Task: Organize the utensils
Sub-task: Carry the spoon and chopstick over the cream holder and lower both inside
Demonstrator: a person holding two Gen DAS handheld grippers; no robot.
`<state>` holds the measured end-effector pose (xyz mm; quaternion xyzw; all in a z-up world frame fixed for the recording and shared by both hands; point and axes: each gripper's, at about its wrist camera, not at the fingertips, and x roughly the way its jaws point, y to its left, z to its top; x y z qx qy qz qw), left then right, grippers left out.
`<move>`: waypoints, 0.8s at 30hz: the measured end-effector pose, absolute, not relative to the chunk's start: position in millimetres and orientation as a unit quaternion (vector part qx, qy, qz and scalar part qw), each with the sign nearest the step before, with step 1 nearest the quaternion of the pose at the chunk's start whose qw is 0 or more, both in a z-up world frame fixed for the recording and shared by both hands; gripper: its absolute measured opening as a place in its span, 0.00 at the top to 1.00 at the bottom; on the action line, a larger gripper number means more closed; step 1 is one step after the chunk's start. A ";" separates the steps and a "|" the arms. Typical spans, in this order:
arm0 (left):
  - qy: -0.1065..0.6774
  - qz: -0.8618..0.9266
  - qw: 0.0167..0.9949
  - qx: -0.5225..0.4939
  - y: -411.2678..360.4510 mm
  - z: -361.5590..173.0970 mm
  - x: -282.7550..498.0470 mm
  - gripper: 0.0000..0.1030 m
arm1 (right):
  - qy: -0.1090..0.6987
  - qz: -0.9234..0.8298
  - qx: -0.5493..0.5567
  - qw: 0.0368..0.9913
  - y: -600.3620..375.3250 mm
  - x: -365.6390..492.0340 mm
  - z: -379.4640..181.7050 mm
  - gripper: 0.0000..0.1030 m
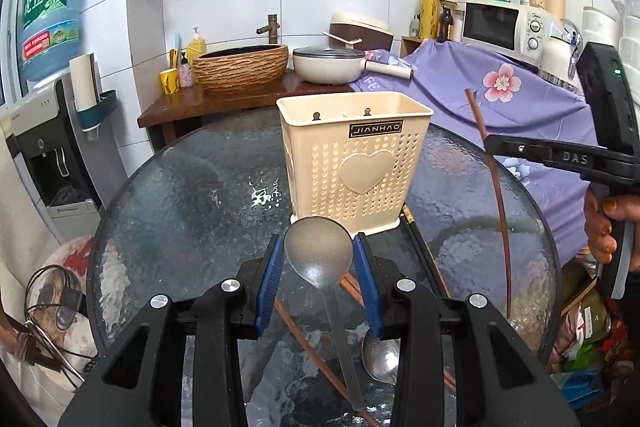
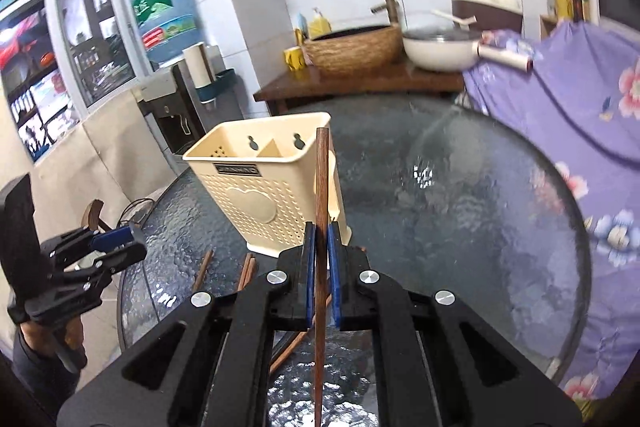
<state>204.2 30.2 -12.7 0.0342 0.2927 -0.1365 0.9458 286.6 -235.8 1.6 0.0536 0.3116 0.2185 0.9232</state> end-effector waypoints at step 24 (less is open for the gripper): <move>0.196 -0.147 0.970 0.004 30.9 89.1 212.9 0.66 | 0.224 0.272 0.039 0.935 -234.1 276.4 108.7 0.93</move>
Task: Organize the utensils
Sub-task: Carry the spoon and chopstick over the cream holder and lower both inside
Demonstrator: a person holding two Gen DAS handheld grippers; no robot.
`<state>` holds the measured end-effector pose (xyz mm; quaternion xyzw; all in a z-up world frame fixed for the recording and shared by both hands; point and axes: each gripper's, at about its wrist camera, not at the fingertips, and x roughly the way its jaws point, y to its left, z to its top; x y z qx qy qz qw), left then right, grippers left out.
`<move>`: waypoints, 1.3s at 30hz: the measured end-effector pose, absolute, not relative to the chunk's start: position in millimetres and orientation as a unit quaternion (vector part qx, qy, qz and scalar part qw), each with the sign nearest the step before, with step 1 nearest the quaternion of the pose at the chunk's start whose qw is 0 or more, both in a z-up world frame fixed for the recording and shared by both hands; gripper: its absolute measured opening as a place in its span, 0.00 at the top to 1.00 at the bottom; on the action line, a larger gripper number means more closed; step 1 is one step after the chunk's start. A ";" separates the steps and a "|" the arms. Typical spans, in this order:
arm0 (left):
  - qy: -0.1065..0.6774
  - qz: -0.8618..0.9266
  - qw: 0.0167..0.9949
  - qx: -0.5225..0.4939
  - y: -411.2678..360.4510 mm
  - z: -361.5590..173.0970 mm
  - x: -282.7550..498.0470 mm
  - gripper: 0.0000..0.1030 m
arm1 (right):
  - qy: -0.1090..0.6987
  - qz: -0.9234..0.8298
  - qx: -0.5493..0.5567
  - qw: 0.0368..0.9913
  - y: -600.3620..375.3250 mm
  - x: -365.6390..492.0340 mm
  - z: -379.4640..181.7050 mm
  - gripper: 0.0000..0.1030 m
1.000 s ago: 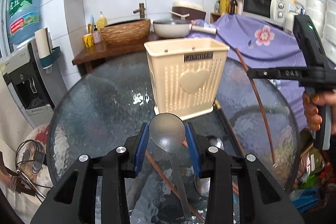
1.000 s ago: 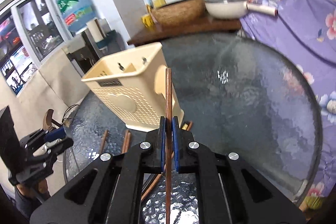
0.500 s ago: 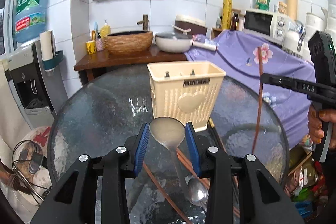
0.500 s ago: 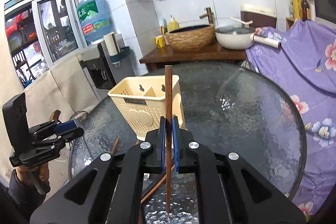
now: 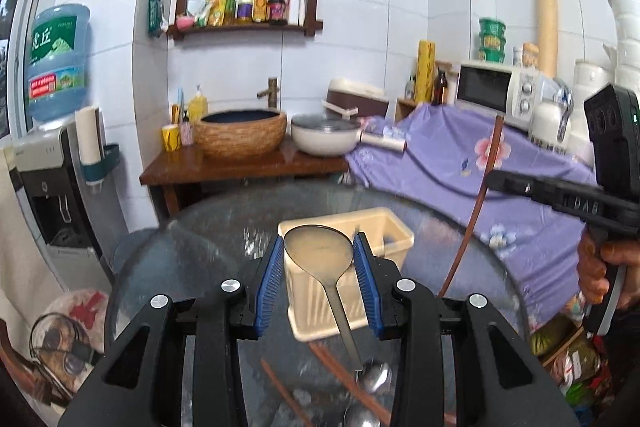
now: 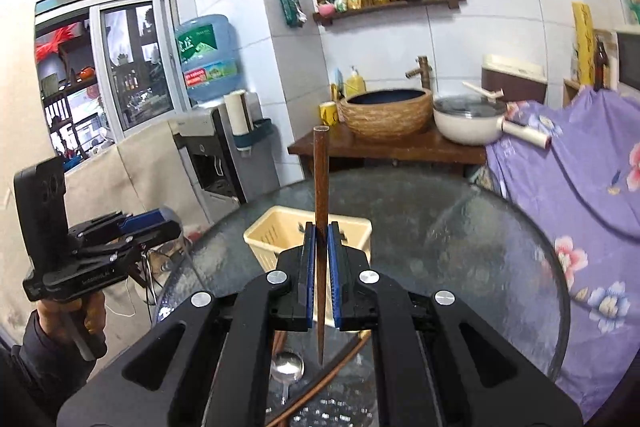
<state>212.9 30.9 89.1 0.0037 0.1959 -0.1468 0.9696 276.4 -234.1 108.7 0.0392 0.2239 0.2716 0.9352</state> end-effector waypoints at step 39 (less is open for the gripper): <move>0.251 -0.090 0.963 0.032 -6.1 26.2 318.2 0.66 | 0.254 0.222 0.053 0.940 -196.2 368.6 71.8 0.93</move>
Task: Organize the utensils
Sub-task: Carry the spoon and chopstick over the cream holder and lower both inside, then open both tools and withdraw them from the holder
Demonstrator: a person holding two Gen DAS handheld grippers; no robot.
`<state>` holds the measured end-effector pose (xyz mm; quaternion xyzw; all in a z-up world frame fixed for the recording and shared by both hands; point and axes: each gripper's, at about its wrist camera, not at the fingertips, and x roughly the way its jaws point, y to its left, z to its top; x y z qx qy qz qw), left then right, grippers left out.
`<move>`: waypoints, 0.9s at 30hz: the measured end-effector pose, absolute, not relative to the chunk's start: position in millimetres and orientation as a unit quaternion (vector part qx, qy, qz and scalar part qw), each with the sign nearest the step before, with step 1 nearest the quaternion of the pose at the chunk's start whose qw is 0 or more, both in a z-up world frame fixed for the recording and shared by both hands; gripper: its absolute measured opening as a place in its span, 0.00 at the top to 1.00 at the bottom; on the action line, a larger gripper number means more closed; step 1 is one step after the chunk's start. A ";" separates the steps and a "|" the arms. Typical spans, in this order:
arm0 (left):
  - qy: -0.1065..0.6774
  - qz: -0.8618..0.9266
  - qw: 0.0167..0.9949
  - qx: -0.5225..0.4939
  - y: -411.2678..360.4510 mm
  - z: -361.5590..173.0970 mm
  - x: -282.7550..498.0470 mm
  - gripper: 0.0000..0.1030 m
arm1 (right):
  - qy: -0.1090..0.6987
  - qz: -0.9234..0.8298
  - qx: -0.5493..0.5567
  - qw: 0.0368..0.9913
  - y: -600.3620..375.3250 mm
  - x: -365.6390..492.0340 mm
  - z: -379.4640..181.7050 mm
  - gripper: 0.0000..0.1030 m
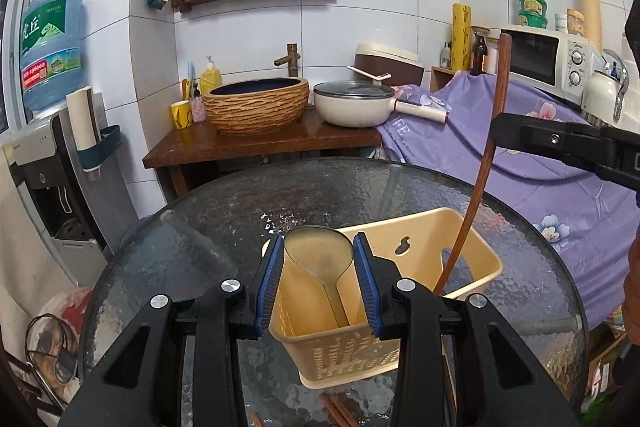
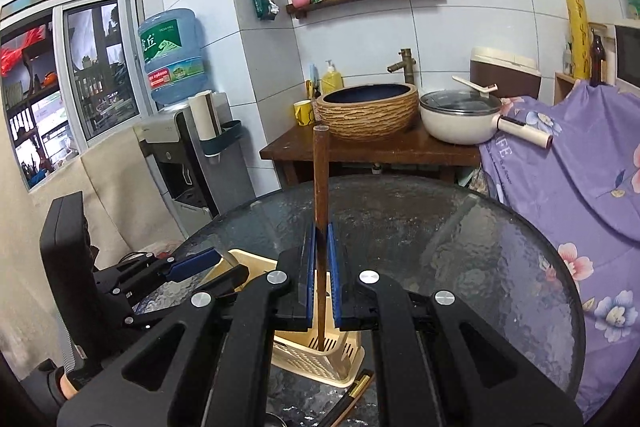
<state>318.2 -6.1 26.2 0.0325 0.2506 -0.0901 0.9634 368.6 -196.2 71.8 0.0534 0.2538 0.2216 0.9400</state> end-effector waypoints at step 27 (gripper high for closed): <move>0.214 -0.086 0.972 0.042 -6.5 28.4 290.7 0.14 | 0.249 0.194 0.037 0.948 -196.7 352.8 53.5 0.61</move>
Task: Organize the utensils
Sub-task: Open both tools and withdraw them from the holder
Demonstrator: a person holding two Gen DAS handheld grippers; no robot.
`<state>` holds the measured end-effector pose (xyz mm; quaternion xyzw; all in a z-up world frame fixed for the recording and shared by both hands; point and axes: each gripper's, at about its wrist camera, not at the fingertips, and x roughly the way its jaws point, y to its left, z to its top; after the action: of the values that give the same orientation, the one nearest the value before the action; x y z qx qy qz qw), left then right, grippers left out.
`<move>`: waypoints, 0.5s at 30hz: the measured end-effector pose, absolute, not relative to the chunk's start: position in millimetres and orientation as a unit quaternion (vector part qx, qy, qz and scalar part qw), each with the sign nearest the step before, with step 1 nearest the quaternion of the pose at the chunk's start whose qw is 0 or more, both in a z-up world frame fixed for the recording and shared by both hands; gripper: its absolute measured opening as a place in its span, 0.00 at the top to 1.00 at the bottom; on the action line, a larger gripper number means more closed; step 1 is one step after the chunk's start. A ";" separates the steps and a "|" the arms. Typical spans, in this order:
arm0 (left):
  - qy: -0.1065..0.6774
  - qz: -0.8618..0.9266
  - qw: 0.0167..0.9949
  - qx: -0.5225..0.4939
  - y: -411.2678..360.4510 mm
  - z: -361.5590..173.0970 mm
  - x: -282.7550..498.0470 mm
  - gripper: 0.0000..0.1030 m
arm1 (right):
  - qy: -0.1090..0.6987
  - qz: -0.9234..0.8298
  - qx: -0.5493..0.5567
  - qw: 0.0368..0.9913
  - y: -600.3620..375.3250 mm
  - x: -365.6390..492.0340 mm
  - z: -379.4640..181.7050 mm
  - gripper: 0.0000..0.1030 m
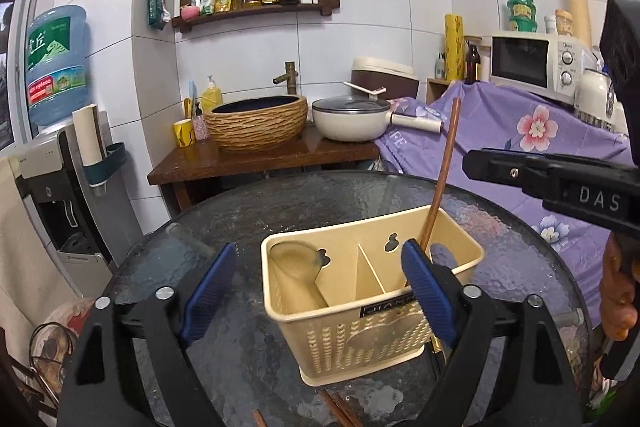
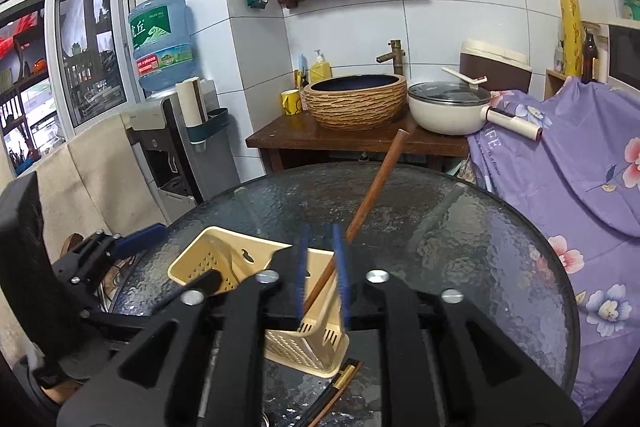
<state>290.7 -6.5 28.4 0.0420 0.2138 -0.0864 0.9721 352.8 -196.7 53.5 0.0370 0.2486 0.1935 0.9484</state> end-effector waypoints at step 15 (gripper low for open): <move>0.300 -0.027 0.953 0.015 35.2 -30.3 215.9 0.06 | 0.381 0.160 0.036 0.910 -212.0 302.4 -41.3 0.38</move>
<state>215.9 35.2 -30.3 0.0151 0.2998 -0.0271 0.9535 302.4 -212.0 -41.3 0.0360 0.3810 0.1601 0.9099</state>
